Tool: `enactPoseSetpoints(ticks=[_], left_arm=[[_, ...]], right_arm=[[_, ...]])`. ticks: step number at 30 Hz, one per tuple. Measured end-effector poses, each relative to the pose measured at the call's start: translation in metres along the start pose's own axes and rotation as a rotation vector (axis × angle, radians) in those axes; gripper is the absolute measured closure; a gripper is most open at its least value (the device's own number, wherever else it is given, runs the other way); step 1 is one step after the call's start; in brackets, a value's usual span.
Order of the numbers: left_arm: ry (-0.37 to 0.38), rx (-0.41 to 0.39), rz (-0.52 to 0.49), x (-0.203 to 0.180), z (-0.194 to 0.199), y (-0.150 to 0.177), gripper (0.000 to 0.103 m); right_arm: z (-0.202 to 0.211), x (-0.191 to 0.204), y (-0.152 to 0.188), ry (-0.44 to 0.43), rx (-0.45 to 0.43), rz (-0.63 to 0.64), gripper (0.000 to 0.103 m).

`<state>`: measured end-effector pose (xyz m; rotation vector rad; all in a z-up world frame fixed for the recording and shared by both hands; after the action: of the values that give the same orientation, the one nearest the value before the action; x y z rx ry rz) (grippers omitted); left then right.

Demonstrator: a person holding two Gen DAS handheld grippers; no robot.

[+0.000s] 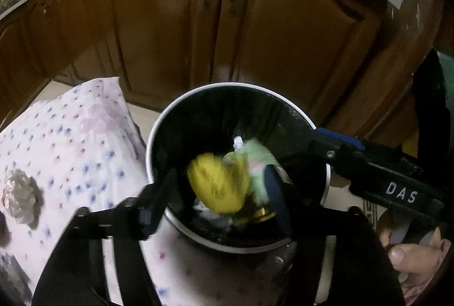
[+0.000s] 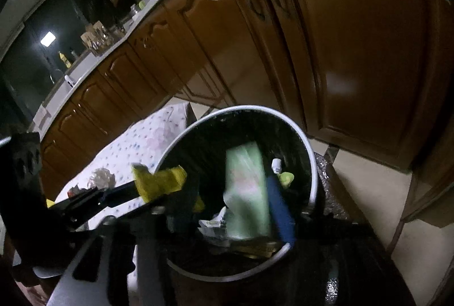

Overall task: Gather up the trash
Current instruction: 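Withdraw both tools from the bin toward the remaining trash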

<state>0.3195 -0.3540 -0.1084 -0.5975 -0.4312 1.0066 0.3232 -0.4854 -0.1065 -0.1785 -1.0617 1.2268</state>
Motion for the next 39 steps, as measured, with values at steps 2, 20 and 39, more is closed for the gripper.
enactPoseSetpoints(ticks=[2, 20, 39], left_arm=[[-0.006, -0.012, 0.009, 0.006, 0.006, 0.001, 0.035], [-0.084, -0.044, 0.243, 0.117, 0.089, 0.125, 0.035], [-0.303, -0.085, 0.473, 0.276, 0.153, 0.217, 0.035]], right_arm=[[0.004, 0.001, -0.002, -0.003, -0.016, -0.003, 0.045], [0.02, 0.084, 0.063, -0.127, -0.042, 0.021, 0.026], [-0.065, 0.213, 0.156, -0.294, 0.195, 0.117, 0.024]])
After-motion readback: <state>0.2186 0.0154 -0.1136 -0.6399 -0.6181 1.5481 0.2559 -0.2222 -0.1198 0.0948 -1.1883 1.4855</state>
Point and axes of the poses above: each gripper's, at about its wrist camera, not at the fingertips, and z roughly against the way its jaws point, x to its left, y to its underside, the point moved 10 cm from there along -z, roughly the way its jaws point, and after that the axes turned 15 degrees about -y, right-handed, at the moved point
